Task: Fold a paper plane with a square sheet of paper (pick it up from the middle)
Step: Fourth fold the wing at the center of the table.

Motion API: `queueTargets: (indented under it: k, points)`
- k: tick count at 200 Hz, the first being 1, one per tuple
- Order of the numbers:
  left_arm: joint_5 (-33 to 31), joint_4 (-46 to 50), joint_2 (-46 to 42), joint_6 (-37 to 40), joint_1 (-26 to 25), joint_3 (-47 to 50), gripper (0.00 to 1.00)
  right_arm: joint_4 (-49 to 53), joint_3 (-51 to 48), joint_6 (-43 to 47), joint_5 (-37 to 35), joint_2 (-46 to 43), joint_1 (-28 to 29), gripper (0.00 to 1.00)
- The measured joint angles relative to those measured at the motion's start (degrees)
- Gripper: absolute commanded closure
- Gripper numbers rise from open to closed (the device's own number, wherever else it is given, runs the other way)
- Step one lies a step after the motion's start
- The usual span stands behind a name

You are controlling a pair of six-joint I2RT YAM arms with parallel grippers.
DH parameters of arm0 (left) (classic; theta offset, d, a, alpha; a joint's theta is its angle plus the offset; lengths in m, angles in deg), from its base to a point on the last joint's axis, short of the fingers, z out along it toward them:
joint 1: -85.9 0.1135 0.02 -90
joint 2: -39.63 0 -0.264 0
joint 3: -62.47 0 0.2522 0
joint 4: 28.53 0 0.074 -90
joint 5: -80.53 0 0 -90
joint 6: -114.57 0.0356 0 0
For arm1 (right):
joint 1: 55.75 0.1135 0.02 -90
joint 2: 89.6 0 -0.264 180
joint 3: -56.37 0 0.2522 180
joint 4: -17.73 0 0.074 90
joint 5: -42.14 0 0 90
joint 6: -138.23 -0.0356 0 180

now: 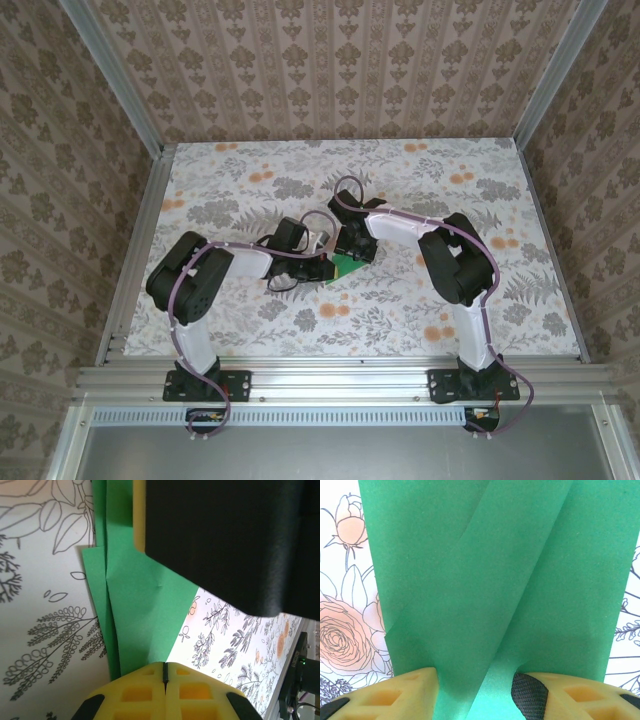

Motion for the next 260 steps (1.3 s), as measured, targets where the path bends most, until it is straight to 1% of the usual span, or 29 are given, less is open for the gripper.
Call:
queueTargets:
  k: [132, 174, 209, 231, 260]
  points:
    - [-0.2, -0.9, 0.0, -0.9, 0.8, 0.0, 0.93, 0.0, 0.0, 0.0, 0.0, 0.0, 0.0, 0.47]
    - [-0.5, 0.1, 0.7, -0.9, 0.8, -0.5, 0.97, 0.0, 0.0, 0.0, 0.2, 0.0, 0.0, 0.46]
    - [-0.9, 3.2, 1.2, -0.8, 0.8, -2.2, 1.00, -0.1, 0.0, 0.0, 0.5, -0.1, -0.1, 0.46]
    - [-1.1, 4.5, 1.4, -0.6, 0.8, -2.8, 1.00, -0.4, -0.3, 0.2, 1.7, -0.8, -0.4, 0.45]
    - [-1.2, 4.9, 1.4, -0.2, 0.8, -2.8, 1.00, -3.0, -1.9, 1.6, 5.5, -3.1, -1.6, 0.42]
